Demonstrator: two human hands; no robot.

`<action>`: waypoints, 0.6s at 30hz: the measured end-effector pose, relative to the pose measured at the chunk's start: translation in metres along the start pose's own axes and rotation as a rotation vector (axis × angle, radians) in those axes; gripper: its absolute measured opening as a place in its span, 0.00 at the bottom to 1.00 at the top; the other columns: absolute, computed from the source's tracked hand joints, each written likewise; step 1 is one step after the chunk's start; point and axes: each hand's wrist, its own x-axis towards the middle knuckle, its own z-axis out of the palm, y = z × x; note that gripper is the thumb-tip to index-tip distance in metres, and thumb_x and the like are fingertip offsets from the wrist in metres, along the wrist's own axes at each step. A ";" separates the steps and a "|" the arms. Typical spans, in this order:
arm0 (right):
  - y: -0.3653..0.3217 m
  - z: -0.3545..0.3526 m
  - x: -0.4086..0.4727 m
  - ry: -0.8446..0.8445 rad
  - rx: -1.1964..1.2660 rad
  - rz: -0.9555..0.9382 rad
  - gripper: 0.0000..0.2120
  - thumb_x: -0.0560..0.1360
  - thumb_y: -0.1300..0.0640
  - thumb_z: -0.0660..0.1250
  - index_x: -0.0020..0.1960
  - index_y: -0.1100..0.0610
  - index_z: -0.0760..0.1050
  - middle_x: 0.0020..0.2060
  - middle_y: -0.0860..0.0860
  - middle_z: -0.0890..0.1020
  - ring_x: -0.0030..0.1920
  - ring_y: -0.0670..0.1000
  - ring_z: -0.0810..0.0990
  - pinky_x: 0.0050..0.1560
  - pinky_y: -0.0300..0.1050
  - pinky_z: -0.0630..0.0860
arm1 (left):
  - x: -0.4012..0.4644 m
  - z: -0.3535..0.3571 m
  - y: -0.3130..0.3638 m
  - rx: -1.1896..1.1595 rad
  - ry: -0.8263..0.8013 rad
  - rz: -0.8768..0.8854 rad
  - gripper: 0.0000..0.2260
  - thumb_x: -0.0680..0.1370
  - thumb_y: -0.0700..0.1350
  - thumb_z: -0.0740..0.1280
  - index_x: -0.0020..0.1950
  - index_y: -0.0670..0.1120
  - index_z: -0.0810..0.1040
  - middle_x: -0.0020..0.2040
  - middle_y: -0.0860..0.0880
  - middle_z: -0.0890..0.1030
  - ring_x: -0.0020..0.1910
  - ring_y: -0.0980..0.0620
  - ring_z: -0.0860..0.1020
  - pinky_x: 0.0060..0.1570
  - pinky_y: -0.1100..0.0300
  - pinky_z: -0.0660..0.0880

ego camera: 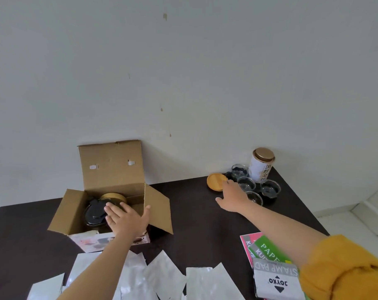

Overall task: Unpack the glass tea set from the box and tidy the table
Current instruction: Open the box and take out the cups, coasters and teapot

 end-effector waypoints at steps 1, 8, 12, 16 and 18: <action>-0.019 0.002 -0.004 -0.011 0.024 -0.011 0.27 0.76 0.47 0.64 0.69 0.60 0.63 0.65 0.56 0.69 0.63 0.58 0.70 0.53 0.50 0.73 | 0.000 -0.005 -0.003 -0.047 -0.032 0.008 0.45 0.74 0.72 0.46 0.77 0.39 0.45 0.75 0.34 0.38 0.75 0.37 0.37 0.73 0.44 0.41; -0.150 0.010 -0.017 0.006 0.205 -0.076 0.27 0.78 0.48 0.63 0.72 0.59 0.63 0.69 0.56 0.68 0.68 0.56 0.69 0.63 0.50 0.72 | 0.015 -0.047 -0.045 -0.144 -0.128 0.152 0.41 0.74 0.67 0.58 0.76 0.41 0.52 0.76 0.39 0.54 0.74 0.38 0.53 0.72 0.41 0.46; -0.217 0.019 -0.022 0.037 0.306 -0.168 0.25 0.79 0.50 0.62 0.72 0.59 0.66 0.68 0.54 0.72 0.67 0.53 0.71 0.65 0.48 0.70 | 0.027 -0.053 -0.086 -0.118 -0.116 0.256 0.33 0.76 0.63 0.60 0.74 0.46 0.57 0.75 0.42 0.55 0.74 0.38 0.54 0.72 0.40 0.48; -0.267 0.033 -0.022 -0.026 0.384 -0.160 0.23 0.77 0.48 0.64 0.70 0.56 0.69 0.65 0.52 0.75 0.64 0.52 0.74 0.63 0.49 0.74 | 0.040 -0.049 -0.129 0.015 -0.016 0.415 0.32 0.76 0.63 0.59 0.76 0.51 0.55 0.76 0.44 0.54 0.75 0.41 0.53 0.71 0.38 0.46; -0.282 0.043 -0.017 -0.047 0.403 -0.114 0.24 0.76 0.44 0.63 0.69 0.53 0.69 0.63 0.50 0.77 0.61 0.50 0.77 0.59 0.48 0.76 | 0.046 -0.050 -0.145 0.070 0.014 0.502 0.33 0.76 0.65 0.57 0.76 0.52 0.53 0.77 0.44 0.53 0.76 0.41 0.50 0.71 0.37 0.43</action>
